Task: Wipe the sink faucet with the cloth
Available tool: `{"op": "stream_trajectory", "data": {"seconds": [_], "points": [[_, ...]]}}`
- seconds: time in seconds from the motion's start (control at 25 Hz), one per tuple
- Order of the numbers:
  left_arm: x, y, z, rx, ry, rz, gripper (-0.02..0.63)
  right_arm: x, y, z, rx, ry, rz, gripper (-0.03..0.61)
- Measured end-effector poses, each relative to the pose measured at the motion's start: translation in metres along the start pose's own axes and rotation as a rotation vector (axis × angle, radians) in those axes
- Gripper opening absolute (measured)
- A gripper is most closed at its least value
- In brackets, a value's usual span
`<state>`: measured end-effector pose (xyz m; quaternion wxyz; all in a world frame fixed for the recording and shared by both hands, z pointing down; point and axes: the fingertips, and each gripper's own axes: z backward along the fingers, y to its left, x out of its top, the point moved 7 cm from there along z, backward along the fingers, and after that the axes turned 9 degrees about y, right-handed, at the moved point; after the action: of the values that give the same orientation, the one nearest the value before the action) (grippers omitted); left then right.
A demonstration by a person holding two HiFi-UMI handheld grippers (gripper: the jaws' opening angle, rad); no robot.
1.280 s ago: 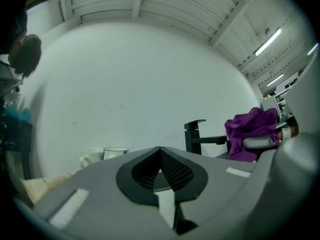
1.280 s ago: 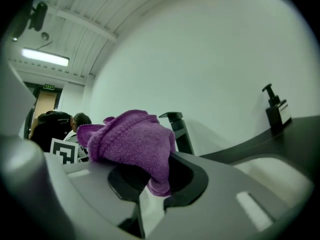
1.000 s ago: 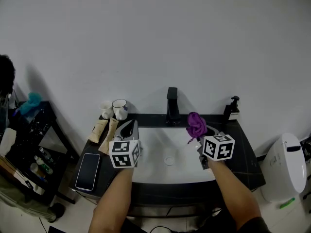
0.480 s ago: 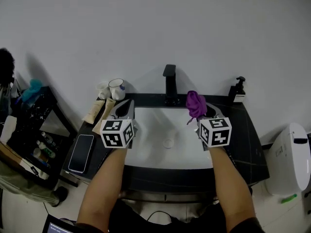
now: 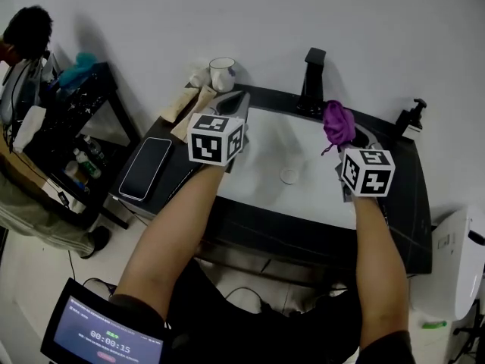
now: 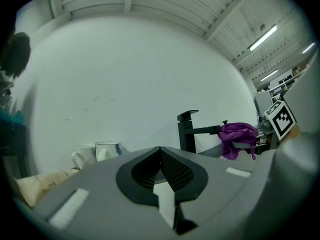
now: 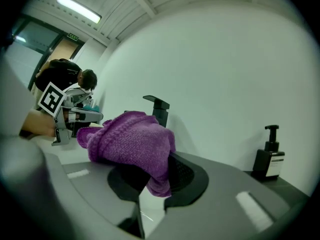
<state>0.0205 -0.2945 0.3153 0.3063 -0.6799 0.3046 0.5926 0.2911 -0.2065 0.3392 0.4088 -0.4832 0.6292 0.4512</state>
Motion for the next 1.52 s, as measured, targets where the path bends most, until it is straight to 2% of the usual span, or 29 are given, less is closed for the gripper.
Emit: {"op": "stream_trajectory", "data": {"seconds": [0.24, 0.72, 1.04, 1.52], "points": [[-0.002, 0.001, -0.001, -0.013, 0.011, -0.001, 0.017, -0.001, -0.001, 0.0, -0.004, 0.0, -0.019, 0.067], [-0.002, 0.0, -0.003, -0.029, 0.023, 0.006, 0.017, 0.002, 0.002, 0.001, -0.005, 0.013, 0.012, 0.064], [-0.004, -0.006, -0.006, -0.045, 0.017, 0.002, 0.017, 0.004, -0.002, 0.008, -0.038, -0.028, 0.026, 0.063], [-0.003, -0.002, -0.004, -0.034, 0.026, -0.004, 0.017, 0.01, 0.006, 0.007, -0.028, -0.059, 0.053, 0.063]]}}
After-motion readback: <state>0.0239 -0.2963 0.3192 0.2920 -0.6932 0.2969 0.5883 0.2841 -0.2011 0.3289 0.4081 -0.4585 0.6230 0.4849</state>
